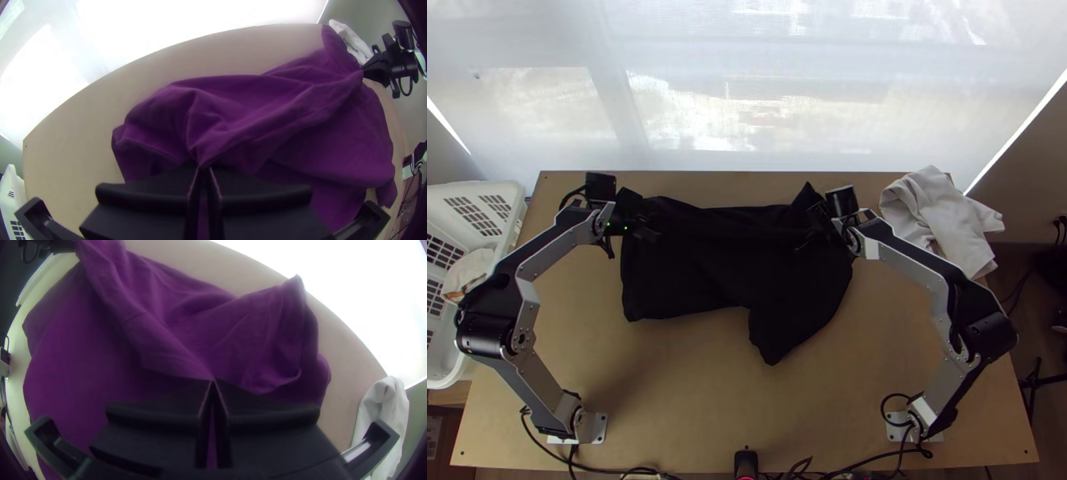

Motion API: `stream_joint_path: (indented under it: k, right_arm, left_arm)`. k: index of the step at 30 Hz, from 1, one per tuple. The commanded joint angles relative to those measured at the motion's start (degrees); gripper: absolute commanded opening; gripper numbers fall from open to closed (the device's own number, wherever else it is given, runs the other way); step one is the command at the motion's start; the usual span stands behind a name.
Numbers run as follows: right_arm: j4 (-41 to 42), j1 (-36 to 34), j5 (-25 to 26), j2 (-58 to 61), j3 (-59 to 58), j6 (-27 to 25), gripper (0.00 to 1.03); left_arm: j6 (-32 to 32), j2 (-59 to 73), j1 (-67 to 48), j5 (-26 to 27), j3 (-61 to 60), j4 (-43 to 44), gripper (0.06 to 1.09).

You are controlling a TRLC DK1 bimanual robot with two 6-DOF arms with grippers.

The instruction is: Fold the t-shirt

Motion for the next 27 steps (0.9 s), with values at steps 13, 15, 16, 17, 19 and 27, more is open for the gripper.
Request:
stream_joint_path:
  k: [13,15,16,17,19,27]
  right_arm:
    - [4.0,-0.2,0.1,5.2,-2.9,-0.6,0.30]
    - [4.1,-0.4,0.1,5.1,-3.2,-0.4,0.45]
    - [4.0,-0.6,0.1,4.7,-3.2,-0.2,0.60]
    - [4.0,-0.8,0.1,4.3,-3.2,0.3,0.79]
    - [4.0,-1.1,0.1,2.9,-2.8,1.1,0.98]
    - [3.6,-2.6,0.1,-4.9,-3.1,4.6,0.98]
  left_arm:
    - [0.8,4.5,0.4,-0.1,-4.3,3.5,0.17]
    - [0.8,4.5,0.6,-0.1,-4.2,3.2,0.47]
    - [0.8,4.3,0.7,0.0,-4.1,2.8,0.64]
    - [0.8,4.0,0.7,0.3,-3.8,2.1,0.76]
    - [0.7,2.9,0.9,1.6,-2.7,-0.3,0.89]
    - [-0.4,-6.5,1.7,5.7,-1.4,-7.9,0.96]
